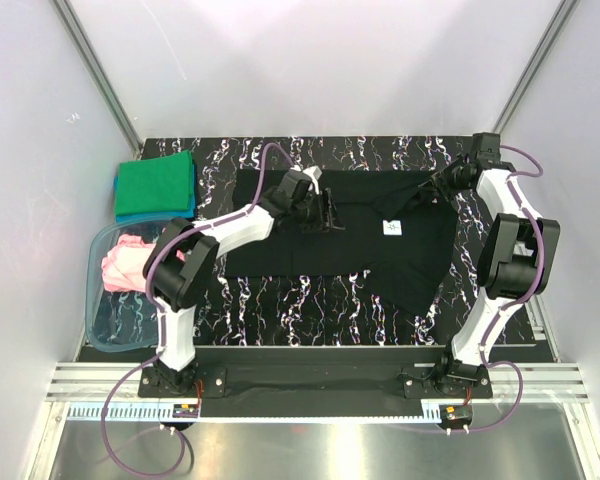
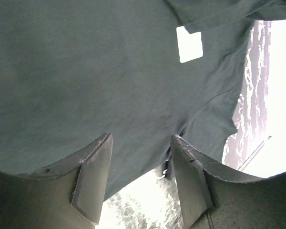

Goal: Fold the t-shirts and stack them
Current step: Fold the tshirt

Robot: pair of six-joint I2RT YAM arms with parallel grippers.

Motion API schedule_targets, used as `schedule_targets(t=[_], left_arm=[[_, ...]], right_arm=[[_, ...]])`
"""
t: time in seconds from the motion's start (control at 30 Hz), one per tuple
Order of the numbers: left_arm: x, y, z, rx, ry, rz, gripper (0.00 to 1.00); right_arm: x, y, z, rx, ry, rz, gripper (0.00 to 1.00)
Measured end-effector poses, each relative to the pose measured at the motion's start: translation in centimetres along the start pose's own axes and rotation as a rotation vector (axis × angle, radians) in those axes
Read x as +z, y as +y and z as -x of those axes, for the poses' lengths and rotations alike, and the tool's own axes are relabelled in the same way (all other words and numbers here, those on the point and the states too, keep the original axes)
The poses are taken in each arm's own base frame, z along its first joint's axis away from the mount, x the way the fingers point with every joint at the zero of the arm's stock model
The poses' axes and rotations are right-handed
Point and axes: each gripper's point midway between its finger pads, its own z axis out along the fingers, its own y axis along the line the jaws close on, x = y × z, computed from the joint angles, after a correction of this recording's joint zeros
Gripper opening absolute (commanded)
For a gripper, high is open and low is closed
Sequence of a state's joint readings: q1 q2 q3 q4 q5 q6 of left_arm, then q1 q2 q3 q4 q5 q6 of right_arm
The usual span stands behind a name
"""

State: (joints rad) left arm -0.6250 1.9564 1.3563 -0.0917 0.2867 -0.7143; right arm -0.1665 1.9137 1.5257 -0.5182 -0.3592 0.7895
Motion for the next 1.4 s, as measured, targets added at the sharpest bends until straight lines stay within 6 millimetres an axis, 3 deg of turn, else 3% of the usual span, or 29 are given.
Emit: schedule_targets(t=[0.3, 0.57, 0.87, 1.03, 1.4], left_arm=[[3.1, -3.3, 0.4, 0.063, -0.087, 0.042, 0.53], [6.0, -7.2, 0.9, 0.156, -0.227, 0.112, 0.52], [10.6, -5.8, 0.9, 0.196, -0.265, 0.178, 0.54], [12.5, -6.1, 1.0, 0.201, -0.283, 0.180, 0.55], [13.8, -7.7, 1.8, 0.210, -0.320, 0.154, 0.58]], right_arm=[[0.2, -0.4, -1.2, 0.019, 0.051, 0.013, 0.00], [0.0, 0.9, -2.2, 0.034, 0.110, 0.085, 0.00], [-0.1, 2.3, -3.1, 0.083, 0.168, 0.169, 0.00], [0.1, 2.2, -3.7, 0.103, 0.194, 0.191, 0.00], [0.7, 1.9, -4.3, 0.136, 0.221, 0.210, 0.00]])
